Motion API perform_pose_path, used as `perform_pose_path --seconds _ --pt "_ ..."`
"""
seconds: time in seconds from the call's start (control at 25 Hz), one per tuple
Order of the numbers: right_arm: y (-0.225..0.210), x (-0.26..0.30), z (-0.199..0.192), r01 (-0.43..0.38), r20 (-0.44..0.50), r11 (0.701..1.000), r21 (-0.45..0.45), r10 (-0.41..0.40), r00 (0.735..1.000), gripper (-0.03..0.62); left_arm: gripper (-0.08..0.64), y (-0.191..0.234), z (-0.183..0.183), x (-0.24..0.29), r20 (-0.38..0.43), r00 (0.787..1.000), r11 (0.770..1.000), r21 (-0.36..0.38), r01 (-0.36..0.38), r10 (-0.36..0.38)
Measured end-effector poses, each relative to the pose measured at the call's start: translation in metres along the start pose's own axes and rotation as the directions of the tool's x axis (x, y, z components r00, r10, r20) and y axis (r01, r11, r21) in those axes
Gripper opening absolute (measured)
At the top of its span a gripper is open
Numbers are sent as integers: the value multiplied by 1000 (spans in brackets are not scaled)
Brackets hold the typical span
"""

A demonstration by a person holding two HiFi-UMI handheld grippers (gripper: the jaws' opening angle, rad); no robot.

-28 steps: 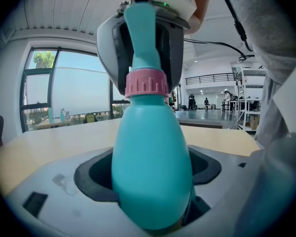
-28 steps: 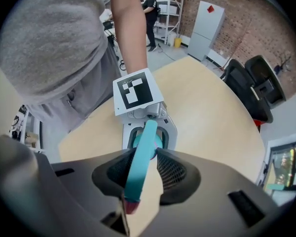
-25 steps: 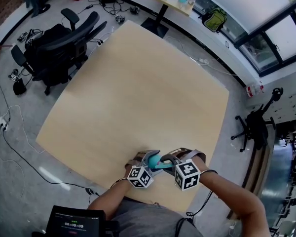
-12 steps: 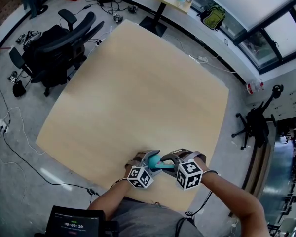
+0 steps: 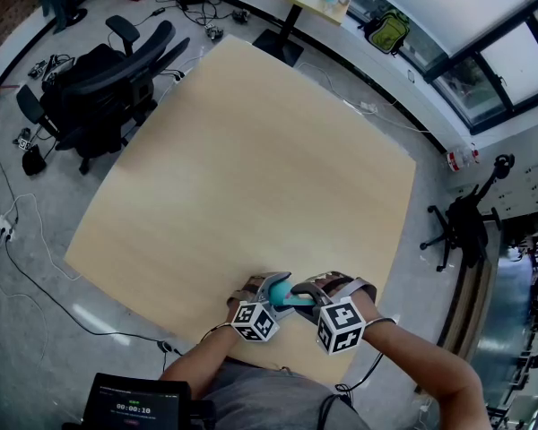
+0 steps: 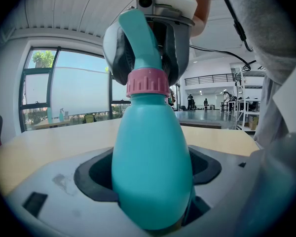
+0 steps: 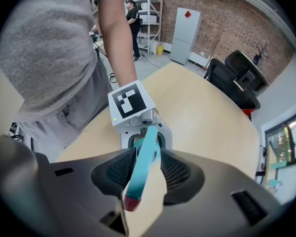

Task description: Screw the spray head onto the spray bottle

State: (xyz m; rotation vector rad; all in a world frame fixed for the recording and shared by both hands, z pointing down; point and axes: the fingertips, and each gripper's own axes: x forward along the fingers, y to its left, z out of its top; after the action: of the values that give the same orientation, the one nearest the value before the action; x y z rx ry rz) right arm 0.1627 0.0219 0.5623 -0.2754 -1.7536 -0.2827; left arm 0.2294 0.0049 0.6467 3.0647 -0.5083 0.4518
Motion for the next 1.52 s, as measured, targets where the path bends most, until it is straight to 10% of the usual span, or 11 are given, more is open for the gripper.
perform_pose_path --seconds 0.6,0.76,0.88,1.0,1.12,1.24,1.36,1.52 --pt "4 8 3 7 -144 977 -211 -38 989 135 391 -1 3 0 2 1000 1000 0 1 -1" --pt "3 9 2 -8 -139 994 -110 -7 990 132 391 -2 2 0 6 1000 1000 0 0 0" --pt "1 13 -2 -12 -106 991 132 26 994 130 391 -2 0 1 11 1000 1000 -1 -5 5" --pt "-3 14 -7 3 -37 898 440 15 999 130 391 -1 0 2 12 1000 1000 -1 -10 10" --pt "-5 14 -14 -6 46 636 772 -47 998 130 391 -1 1 3 12 1000 1000 -2 -25 25" --pt "-8 9 -13 -18 90 394 919 -165 982 130 391 0 2 1 11 999 999 -8 -44 44" --pt "-7 6 -13 14 66 322 947 -237 969 130 391 0 4 0 12 999 999 -8 -50 50" --pt "-6 6 -13 16 68 361 932 -220 973 132 391 -1 6 -1 12 999 999 -12 -44 44"
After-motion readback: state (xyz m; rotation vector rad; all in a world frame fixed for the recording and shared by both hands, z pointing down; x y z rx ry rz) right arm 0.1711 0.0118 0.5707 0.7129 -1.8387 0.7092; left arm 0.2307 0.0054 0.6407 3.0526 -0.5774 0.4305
